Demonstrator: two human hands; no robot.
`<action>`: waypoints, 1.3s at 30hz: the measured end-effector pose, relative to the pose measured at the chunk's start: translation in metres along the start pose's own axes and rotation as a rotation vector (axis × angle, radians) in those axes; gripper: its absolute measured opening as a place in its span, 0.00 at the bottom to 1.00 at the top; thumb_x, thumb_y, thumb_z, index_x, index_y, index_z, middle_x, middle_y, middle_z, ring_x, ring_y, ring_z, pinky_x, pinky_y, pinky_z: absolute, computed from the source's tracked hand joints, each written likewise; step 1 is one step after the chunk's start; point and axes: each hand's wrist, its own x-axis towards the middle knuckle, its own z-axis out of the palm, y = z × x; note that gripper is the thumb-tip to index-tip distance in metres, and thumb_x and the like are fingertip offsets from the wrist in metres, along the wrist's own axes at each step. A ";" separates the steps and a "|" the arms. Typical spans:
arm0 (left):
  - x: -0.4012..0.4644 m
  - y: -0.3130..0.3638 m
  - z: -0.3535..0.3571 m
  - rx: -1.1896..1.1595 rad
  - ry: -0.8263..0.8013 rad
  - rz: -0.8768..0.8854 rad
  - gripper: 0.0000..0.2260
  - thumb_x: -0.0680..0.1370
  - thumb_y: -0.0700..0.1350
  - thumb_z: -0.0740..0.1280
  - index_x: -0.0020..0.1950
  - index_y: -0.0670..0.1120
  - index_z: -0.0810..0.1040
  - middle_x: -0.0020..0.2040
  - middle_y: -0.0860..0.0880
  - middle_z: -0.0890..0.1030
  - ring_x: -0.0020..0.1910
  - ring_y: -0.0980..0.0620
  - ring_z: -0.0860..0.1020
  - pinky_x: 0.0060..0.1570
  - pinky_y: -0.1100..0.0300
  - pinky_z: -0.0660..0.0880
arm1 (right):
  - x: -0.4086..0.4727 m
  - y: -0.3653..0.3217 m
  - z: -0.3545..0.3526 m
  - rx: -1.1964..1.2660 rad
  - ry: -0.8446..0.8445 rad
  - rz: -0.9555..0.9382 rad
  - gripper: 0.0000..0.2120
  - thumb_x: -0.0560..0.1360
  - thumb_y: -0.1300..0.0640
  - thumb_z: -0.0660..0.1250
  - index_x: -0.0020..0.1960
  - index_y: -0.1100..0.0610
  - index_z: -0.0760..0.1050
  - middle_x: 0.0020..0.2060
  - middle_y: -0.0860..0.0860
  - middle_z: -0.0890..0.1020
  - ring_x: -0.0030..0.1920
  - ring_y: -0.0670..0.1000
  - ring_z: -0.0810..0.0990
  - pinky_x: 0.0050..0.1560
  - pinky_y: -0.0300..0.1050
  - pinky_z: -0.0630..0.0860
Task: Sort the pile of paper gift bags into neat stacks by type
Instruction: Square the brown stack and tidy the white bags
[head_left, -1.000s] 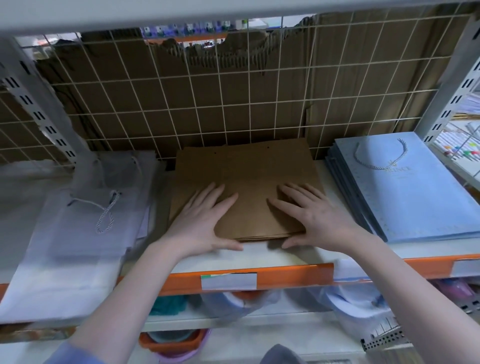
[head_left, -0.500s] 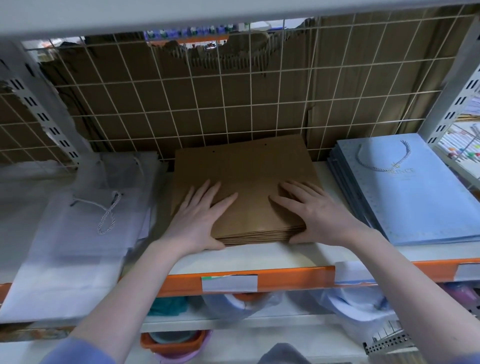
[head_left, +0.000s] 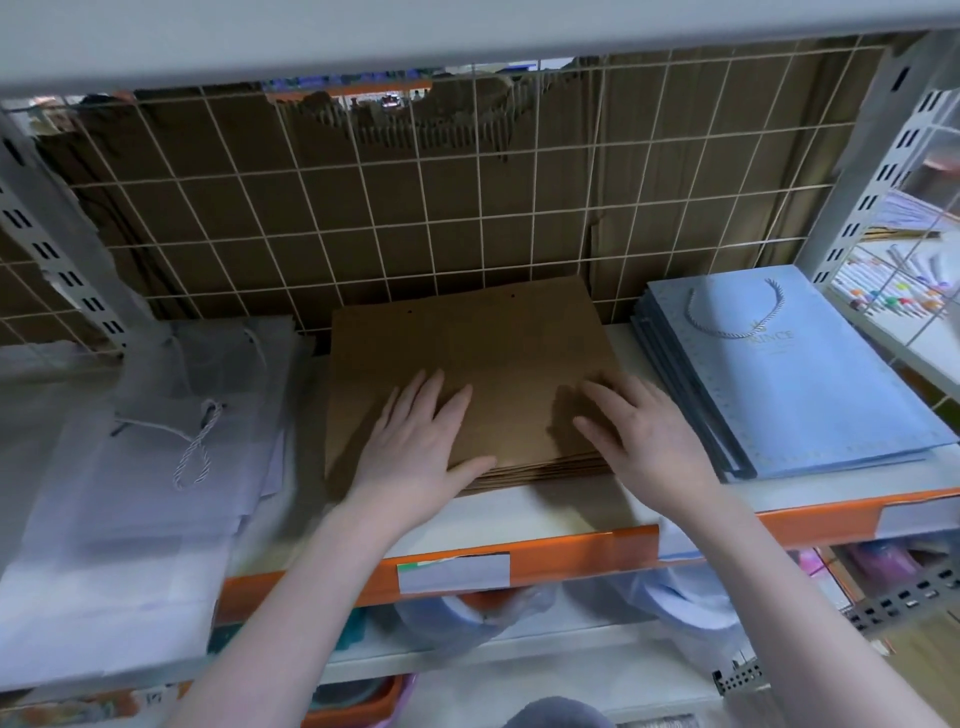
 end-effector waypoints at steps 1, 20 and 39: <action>0.000 0.005 0.000 -0.022 0.010 -0.021 0.33 0.77 0.64 0.56 0.77 0.54 0.48 0.79 0.49 0.44 0.77 0.49 0.42 0.75 0.51 0.43 | -0.003 0.002 0.001 -0.003 0.035 0.046 0.25 0.76 0.45 0.53 0.59 0.61 0.77 0.55 0.59 0.79 0.55 0.62 0.78 0.55 0.55 0.75; 0.049 0.217 0.027 -0.200 0.076 -0.141 0.30 0.79 0.60 0.57 0.76 0.47 0.55 0.77 0.46 0.54 0.76 0.47 0.49 0.72 0.52 0.53 | -0.046 0.189 -0.059 0.032 0.082 0.377 0.19 0.76 0.57 0.66 0.64 0.64 0.73 0.58 0.65 0.76 0.59 0.65 0.73 0.58 0.55 0.69; 0.154 0.274 0.042 -1.379 0.018 -0.738 0.16 0.70 0.43 0.75 0.52 0.40 0.75 0.45 0.44 0.80 0.40 0.47 0.79 0.38 0.58 0.76 | 0.015 0.275 -0.073 0.631 -0.162 0.839 0.26 0.66 0.51 0.75 0.58 0.63 0.72 0.53 0.56 0.80 0.53 0.59 0.78 0.50 0.51 0.74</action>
